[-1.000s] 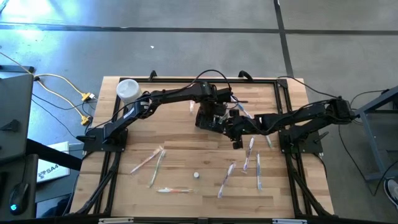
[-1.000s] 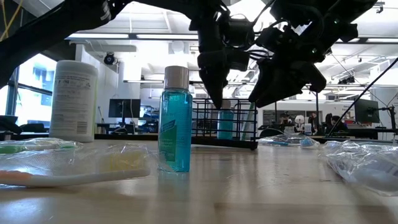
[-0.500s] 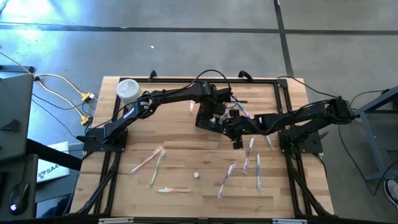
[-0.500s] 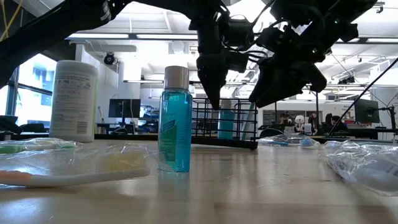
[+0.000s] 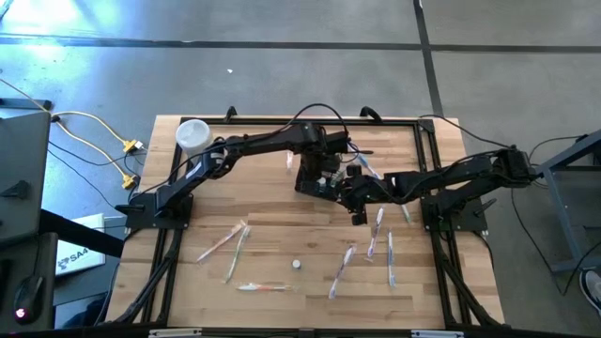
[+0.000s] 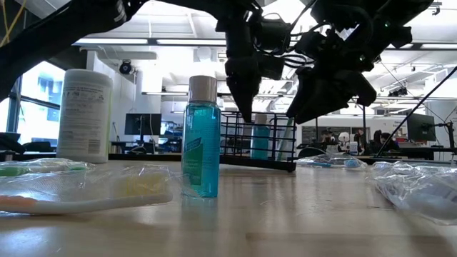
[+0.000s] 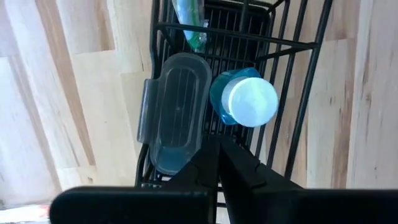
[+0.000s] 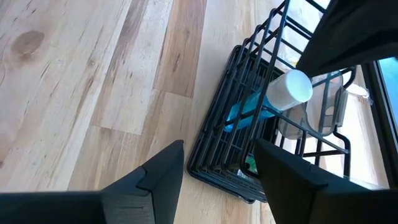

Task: Pick & Place toothbrushing station
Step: Put the middle orange toothbrush into the mesh organizer

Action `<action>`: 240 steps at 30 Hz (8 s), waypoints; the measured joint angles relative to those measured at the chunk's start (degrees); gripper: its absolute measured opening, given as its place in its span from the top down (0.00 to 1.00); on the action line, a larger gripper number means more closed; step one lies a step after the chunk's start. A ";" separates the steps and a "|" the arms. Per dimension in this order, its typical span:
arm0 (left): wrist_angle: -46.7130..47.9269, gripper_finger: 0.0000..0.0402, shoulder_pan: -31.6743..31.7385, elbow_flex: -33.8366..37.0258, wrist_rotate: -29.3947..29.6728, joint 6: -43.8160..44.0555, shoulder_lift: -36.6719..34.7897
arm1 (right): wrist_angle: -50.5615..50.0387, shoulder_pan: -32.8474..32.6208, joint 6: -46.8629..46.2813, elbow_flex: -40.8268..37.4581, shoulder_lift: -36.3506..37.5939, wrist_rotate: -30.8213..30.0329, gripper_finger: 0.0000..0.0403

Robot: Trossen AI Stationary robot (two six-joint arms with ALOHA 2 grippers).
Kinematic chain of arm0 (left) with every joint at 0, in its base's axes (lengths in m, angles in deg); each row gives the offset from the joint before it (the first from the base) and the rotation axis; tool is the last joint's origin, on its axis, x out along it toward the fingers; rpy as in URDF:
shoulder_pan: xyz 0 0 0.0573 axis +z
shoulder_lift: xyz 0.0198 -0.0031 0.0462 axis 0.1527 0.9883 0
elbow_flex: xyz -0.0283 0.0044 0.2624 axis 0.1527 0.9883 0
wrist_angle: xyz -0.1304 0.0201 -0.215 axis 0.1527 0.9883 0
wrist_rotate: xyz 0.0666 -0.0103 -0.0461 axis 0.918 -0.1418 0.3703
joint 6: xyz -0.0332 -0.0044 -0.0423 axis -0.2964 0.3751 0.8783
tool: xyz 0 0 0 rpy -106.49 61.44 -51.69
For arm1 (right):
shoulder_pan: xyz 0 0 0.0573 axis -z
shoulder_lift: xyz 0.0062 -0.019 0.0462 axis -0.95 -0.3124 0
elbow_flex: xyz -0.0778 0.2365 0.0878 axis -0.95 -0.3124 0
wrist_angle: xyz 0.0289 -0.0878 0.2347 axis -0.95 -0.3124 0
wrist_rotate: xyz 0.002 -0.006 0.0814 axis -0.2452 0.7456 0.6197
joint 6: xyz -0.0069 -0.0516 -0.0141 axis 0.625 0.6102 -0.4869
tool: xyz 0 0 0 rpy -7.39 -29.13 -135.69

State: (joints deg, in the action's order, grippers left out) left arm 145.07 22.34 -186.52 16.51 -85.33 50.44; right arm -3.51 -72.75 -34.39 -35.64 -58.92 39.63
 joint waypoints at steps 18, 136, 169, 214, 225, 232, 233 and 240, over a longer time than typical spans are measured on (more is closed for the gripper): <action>-0.53 0.98 0.00 0.00 -1.73 0.37 -0.96 | 0.25 0.00 -0.01 -0.09 0.20 0.14 0.53; -23.09 0.52 -39.55 85.97 6.10 68.93 -51.69 | 5.53 -30.18 -21.36 -0.02 8.98 -0.48 0.53; -35.54 0.95 -39.58 99.34 9.48 83.28 -51.69 | 7.31 -30.18 -24.97 -0.02 5.24 3.85 0.53; -97.38 1.00 -7.25 92.78 12.12 10.81 -73.41 | 13.11 -37.18 -24.20 0.00 5.24 -3.06 0.53; -129.97 1.00 4.42 95.03 -8.87 12.45 -53.37 | 12.93 -37.16 -25.34 0.02 4.95 -4.79 0.53; -140.13 1.00 5.33 95.03 -9.10 11.99 -45.71 | 15.30 -37.20 -25.37 0.02 0.81 -4.68 0.53; -142.60 1.00 5.30 95.03 -9.48 11.80 -44.96 | 15.63 -37.13 -25.27 0.02 0.18 -4.57 0.53; -144.99 1.00 5.35 94.97 -10.46 10.91 -41.05 | 18.83 -36.40 -25.16 -0.04 -1.82 -2.72 0.54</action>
State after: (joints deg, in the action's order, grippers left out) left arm 0.08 27.70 -91.55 6.05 -74.41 9.39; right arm 15.31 -109.15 -59.55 -35.69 -60.73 36.90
